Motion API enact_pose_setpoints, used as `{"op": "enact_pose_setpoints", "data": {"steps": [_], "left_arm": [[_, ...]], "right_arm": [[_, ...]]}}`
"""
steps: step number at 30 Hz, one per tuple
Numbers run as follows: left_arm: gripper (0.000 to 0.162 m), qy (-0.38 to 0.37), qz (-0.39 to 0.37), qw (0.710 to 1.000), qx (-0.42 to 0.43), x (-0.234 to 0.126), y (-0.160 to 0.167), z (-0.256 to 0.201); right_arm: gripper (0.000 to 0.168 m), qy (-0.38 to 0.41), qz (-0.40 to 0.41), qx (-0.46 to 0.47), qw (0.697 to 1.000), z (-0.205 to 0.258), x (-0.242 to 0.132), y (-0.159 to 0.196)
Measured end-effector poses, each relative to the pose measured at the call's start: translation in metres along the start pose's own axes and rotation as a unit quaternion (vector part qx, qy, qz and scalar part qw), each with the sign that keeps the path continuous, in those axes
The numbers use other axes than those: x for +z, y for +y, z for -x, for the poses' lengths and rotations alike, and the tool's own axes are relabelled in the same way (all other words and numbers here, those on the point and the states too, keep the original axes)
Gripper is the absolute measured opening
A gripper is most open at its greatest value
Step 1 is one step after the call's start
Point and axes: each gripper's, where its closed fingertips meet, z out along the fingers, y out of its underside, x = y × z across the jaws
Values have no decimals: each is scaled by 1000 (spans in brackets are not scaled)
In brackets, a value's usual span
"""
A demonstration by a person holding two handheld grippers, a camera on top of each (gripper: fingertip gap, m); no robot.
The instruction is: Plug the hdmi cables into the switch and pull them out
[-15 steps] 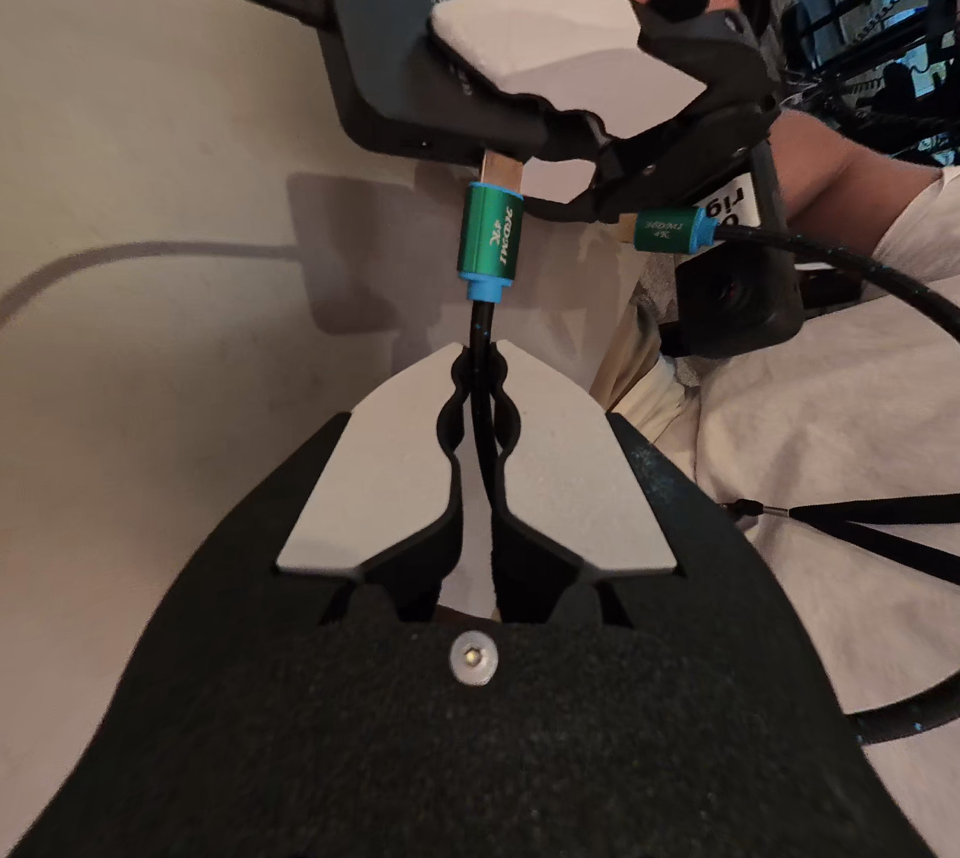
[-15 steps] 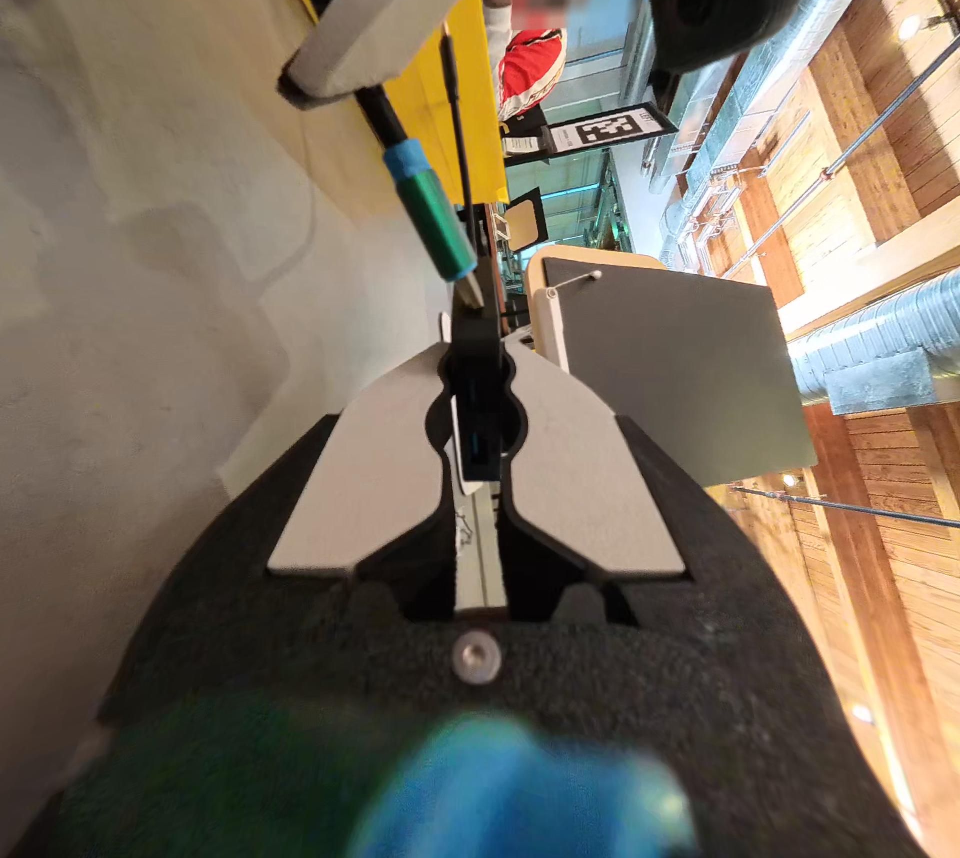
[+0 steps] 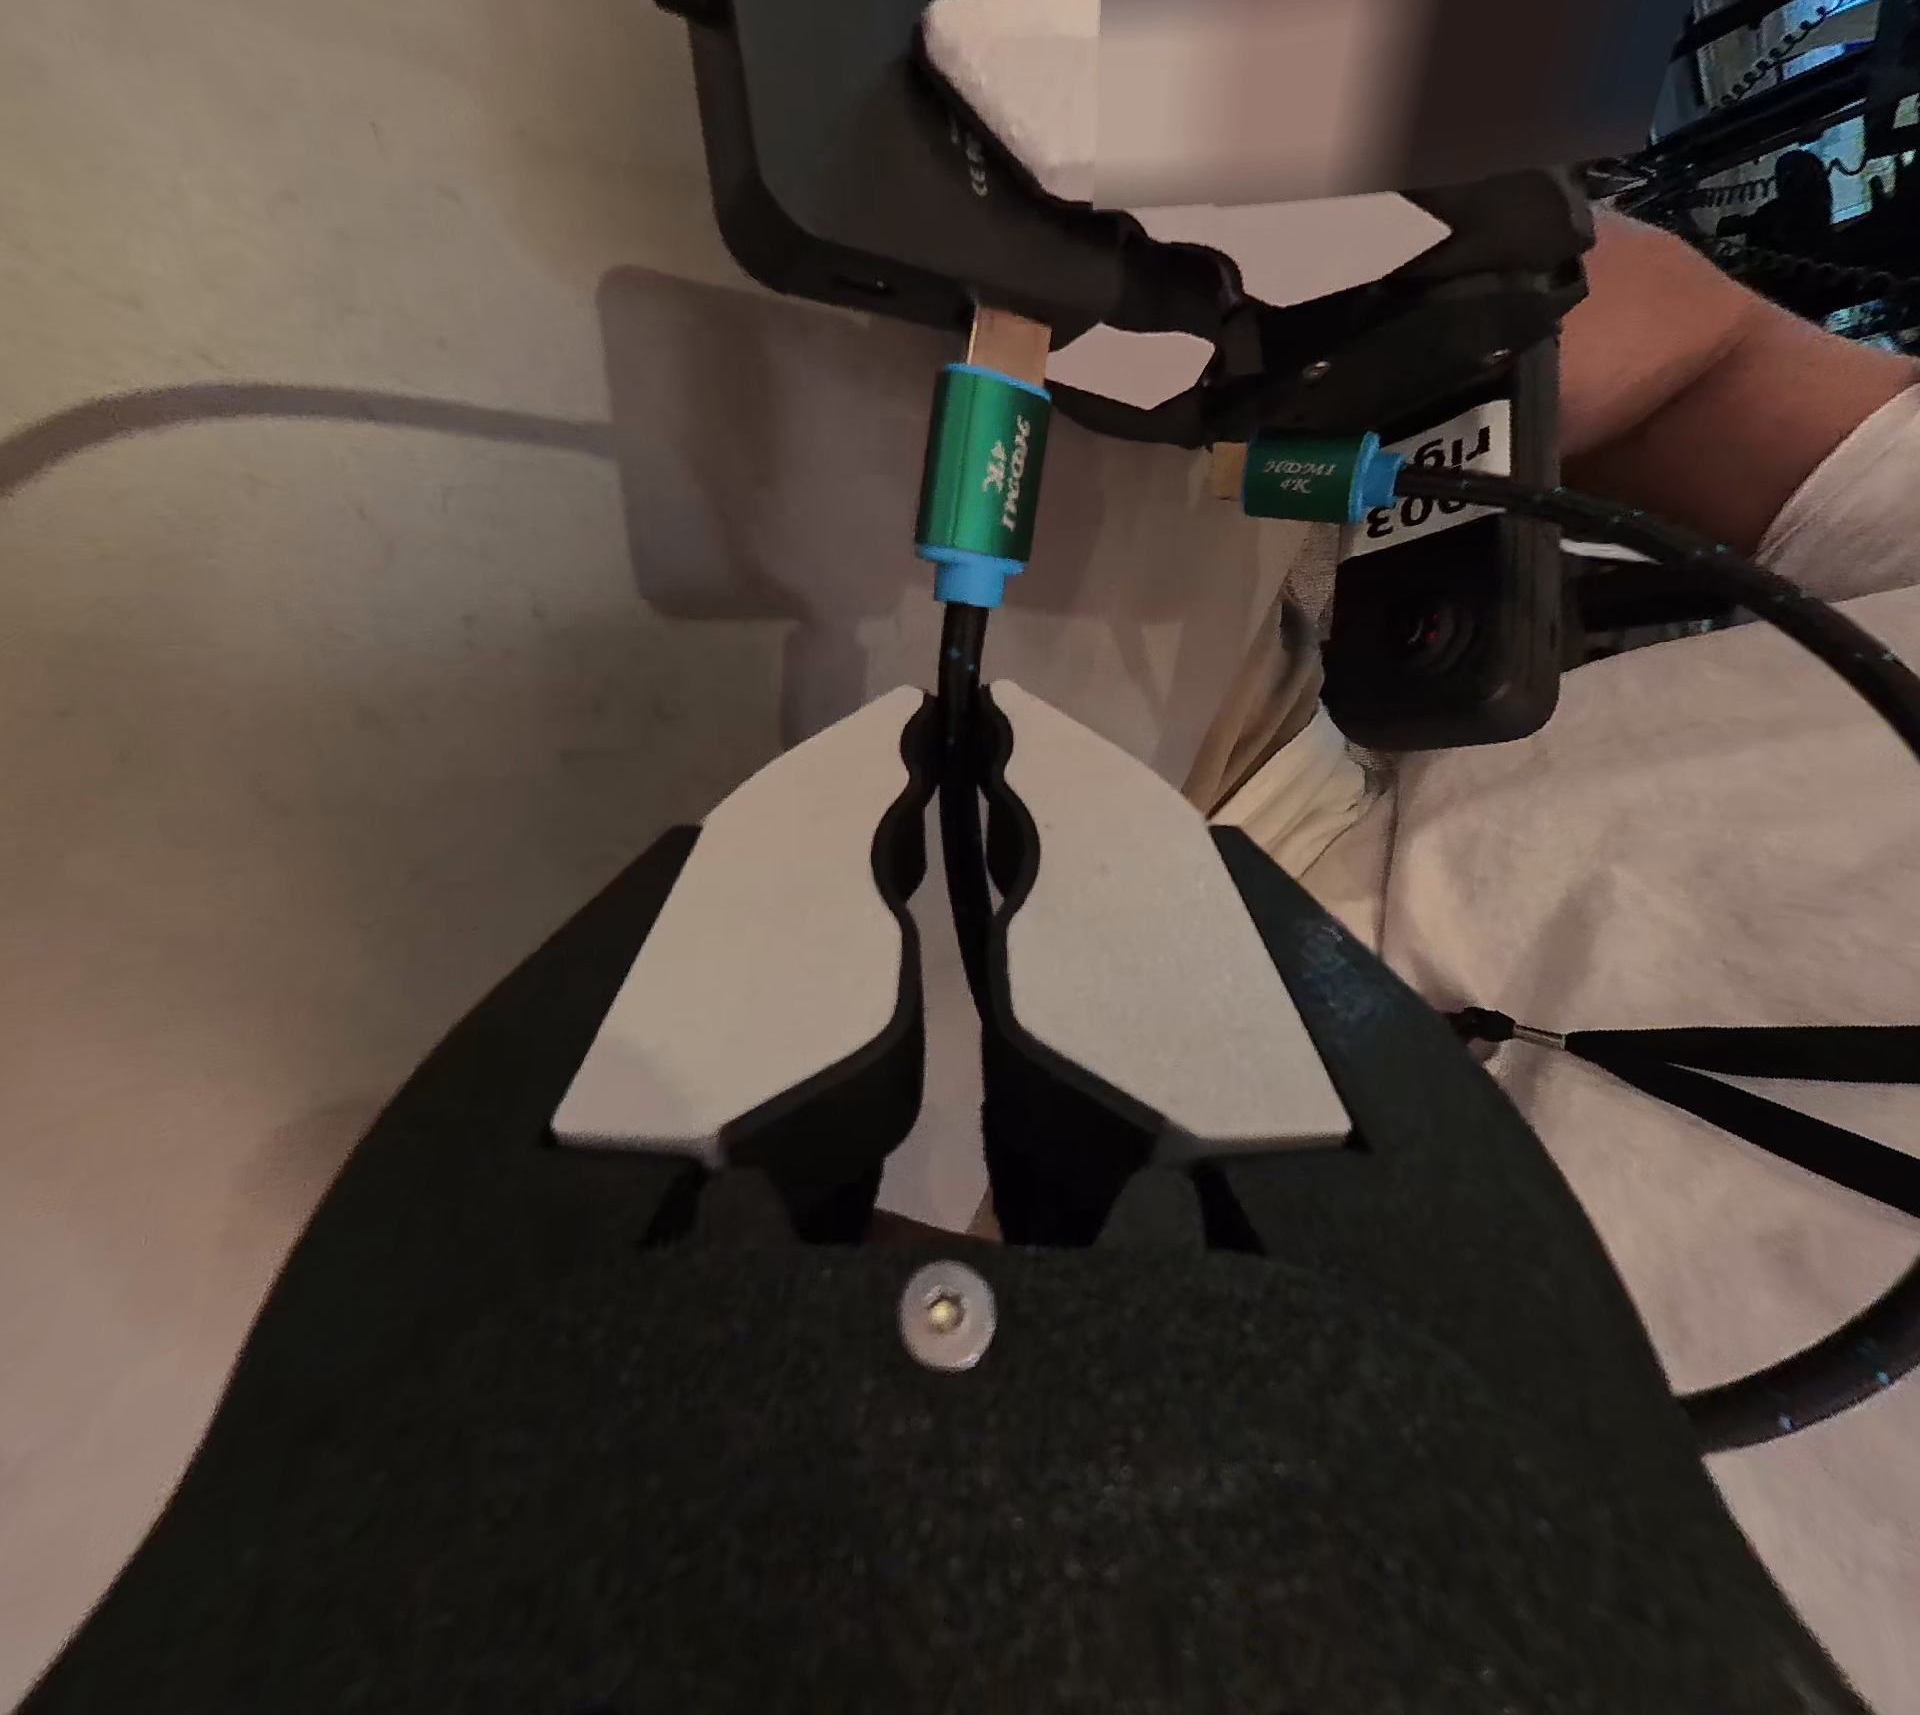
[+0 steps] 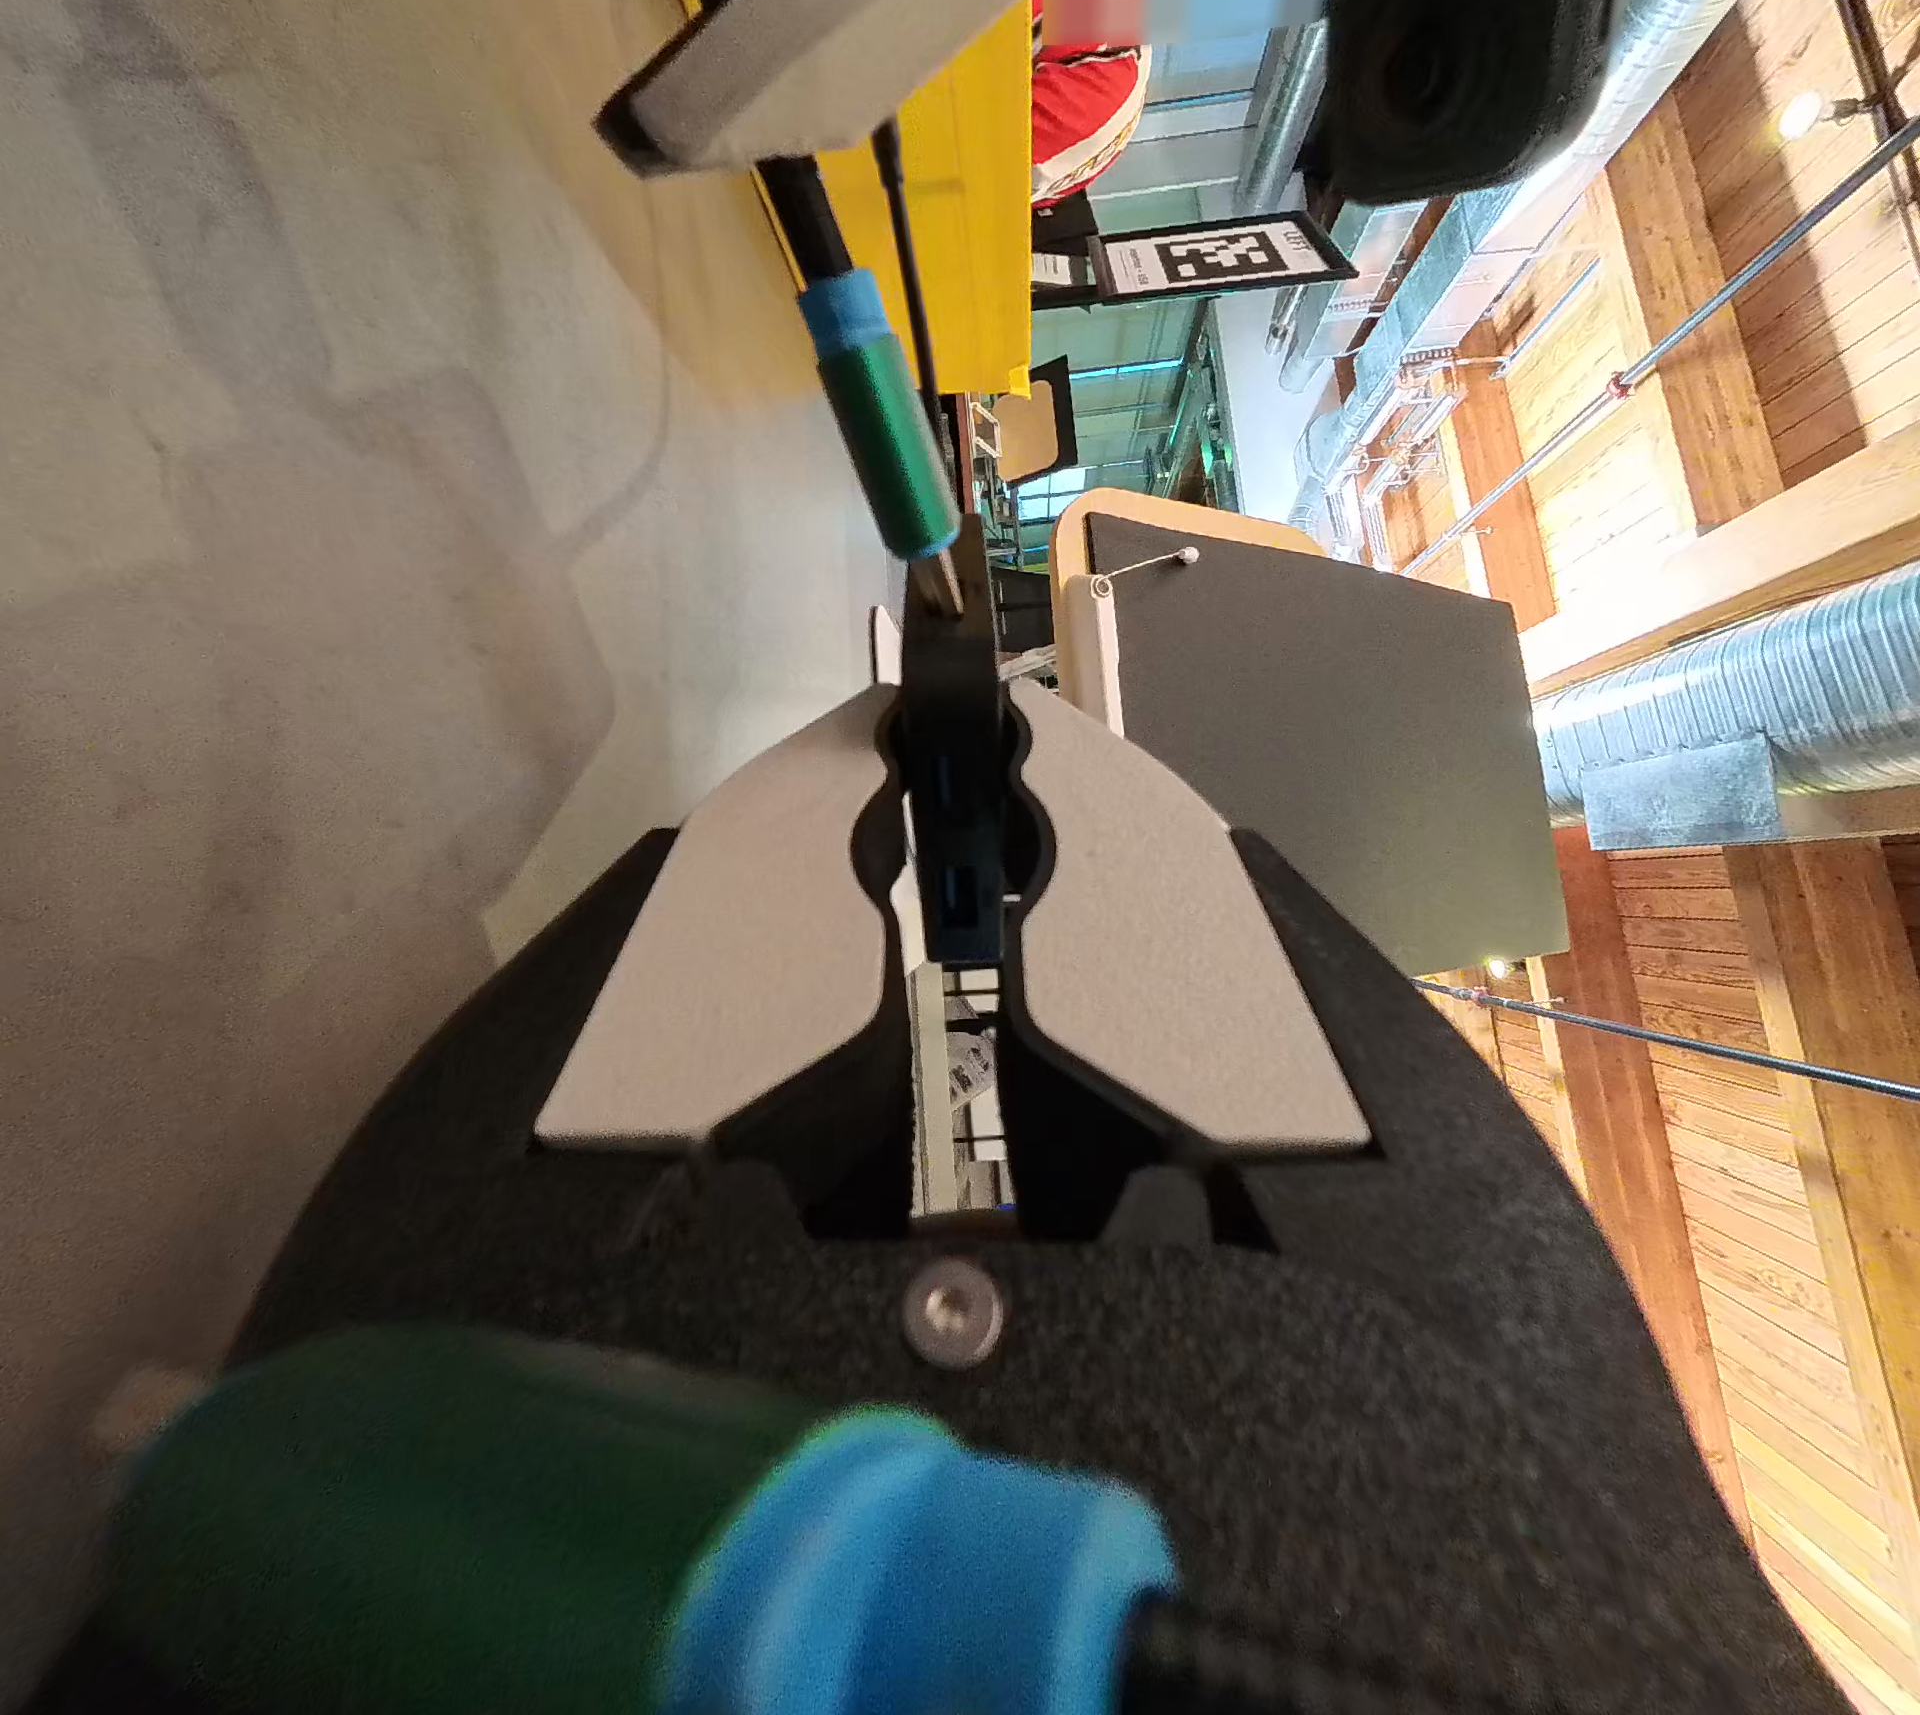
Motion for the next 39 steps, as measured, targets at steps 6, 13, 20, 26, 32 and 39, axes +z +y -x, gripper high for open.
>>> {"op": "enact_pose_setpoints", "data": {"steps": [6,13,20,26,32,39], "left_arm": [[6,-1,-4,1000,9,3,0,0],[6,-218,-63,966,123,-71,-27,38],[6,-617,-95,707,332,-219,-70,48],[8,-658,-53,605,446,-146,-38,29],[7,-489,-96,781,377,-67,4,-2],[6,-195,-133,946,223,-12,28,-17]], "right_arm": [[13,0,4,11,1000,0,0,1],[13,-2,37,53,998,-3,5,20],[13,0,47,111,993,-11,7,32],[13,0,47,116,992,-11,6,32],[13,-7,44,131,990,-11,6,34],[13,-30,16,161,986,-9,5,27]]}}
